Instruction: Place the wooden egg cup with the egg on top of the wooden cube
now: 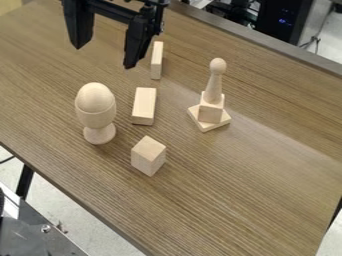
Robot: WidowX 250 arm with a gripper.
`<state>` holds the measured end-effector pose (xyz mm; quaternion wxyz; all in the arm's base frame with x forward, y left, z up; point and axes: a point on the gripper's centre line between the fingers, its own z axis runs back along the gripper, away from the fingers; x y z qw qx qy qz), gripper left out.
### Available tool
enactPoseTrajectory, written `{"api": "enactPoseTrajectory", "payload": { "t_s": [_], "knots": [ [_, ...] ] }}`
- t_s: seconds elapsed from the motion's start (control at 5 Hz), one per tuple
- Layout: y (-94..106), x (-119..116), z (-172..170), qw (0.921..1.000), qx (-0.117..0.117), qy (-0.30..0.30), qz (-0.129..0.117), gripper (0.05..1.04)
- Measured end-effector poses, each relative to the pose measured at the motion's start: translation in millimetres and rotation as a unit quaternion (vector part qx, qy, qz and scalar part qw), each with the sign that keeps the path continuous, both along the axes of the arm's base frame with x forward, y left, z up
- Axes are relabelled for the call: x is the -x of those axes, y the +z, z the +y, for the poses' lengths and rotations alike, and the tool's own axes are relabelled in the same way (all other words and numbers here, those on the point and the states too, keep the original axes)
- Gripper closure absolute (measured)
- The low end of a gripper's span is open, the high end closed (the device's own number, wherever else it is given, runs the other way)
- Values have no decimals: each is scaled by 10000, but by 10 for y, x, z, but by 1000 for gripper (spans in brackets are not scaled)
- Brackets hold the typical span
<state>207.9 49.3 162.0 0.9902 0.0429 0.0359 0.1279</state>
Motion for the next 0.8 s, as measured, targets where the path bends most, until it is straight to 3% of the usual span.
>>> {"api": "enactPoseTrajectory", "payload": {
  "t_s": [0.6,0.8],
  "knots": [
    [-143,59,133,9997,89,112,207,83],
    [-200,89,196,9994,217,153,214,83]
  ]
}}
